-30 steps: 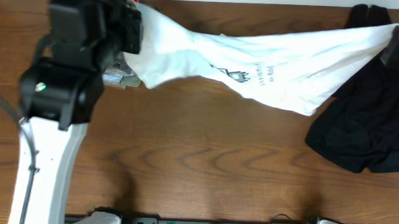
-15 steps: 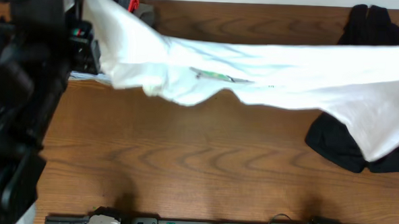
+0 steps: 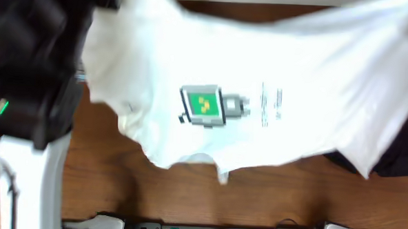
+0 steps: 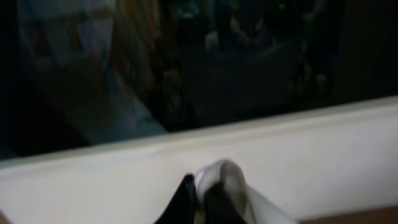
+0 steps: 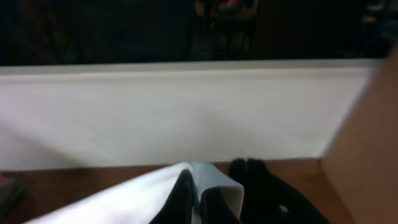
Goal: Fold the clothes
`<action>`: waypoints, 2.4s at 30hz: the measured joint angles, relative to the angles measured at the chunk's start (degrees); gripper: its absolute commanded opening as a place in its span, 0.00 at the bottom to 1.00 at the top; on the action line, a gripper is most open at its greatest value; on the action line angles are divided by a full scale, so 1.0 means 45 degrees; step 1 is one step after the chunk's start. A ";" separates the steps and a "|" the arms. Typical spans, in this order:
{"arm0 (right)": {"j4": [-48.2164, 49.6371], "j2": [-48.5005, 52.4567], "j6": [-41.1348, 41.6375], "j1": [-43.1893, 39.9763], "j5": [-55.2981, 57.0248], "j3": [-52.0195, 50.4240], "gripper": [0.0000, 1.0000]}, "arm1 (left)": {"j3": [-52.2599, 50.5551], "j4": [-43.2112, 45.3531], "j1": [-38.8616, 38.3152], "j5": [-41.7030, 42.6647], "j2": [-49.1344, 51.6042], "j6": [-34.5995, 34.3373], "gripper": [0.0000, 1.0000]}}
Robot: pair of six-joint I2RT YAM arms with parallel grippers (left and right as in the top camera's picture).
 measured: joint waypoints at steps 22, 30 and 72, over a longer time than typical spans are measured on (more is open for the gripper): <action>0.9612 0.5144 -0.0165 0.0588 -0.2365 0.0291 0.01 | 0.1627 0.5770 0.0146 0.0733 0.3905 0.2618 0.06; 0.5615 0.5056 -0.0257 0.0588 -0.2608 0.0529 0.01 | 0.2200 -0.0534 0.0151 0.1899 0.3264 0.2628 0.06; -0.9549 0.4556 -0.1749 0.0593 -0.1530 0.0296 0.02 | 0.1545 -1.4037 0.0155 0.2395 0.4551 0.0442 0.06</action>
